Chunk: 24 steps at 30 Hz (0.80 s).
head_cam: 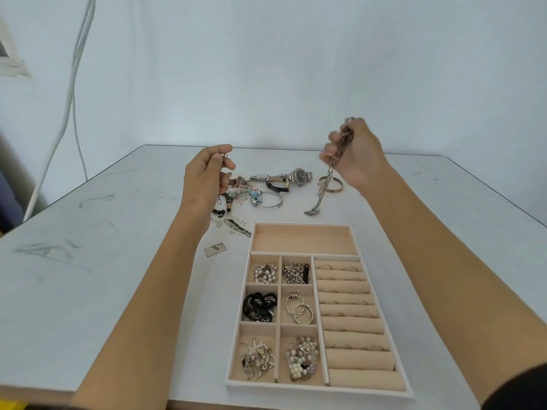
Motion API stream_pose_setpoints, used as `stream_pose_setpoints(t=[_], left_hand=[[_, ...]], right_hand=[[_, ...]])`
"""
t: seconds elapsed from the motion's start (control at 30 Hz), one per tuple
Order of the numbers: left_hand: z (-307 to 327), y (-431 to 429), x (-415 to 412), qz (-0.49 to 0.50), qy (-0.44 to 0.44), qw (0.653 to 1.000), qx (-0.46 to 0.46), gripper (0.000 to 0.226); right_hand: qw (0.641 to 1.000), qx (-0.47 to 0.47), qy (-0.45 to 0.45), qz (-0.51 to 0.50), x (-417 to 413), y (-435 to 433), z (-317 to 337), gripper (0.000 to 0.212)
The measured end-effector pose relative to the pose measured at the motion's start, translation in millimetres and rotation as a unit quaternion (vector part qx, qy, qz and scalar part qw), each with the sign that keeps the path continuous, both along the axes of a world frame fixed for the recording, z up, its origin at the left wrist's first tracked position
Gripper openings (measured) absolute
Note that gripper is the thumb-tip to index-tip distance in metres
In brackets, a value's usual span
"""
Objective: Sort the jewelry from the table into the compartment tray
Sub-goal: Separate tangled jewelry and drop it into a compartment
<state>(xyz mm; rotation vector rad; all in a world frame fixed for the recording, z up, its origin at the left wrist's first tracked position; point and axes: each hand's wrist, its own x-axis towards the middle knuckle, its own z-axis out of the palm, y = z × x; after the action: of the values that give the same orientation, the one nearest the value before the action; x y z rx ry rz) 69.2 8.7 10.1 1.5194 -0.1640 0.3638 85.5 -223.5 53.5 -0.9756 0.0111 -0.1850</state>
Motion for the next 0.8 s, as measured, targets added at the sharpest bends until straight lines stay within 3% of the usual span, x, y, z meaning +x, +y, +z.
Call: stream_pose_setpoints(t=[0.43,0.6,0.8], left_hand=[[1.8,0.9,-5.1,-0.031,-0.026,0.999,0.016,0.027],[11.8,-2.7,-18.0,-0.055,-0.035,0.997,-0.027,0.024],[23.2,-6.5,-47.7,-0.123,-0.045,0.985,-0.109,0.020]], right_hand=[[0.972,0.026,-0.224,0.070,-53.0,0.1,113.8,0.038],[0.963,0.006,-0.257,0.075,-67.8,3.0,121.0,0.037],[0.968,-0.043,-0.237,0.062,-83.9,4.1,122.5,0.042]])
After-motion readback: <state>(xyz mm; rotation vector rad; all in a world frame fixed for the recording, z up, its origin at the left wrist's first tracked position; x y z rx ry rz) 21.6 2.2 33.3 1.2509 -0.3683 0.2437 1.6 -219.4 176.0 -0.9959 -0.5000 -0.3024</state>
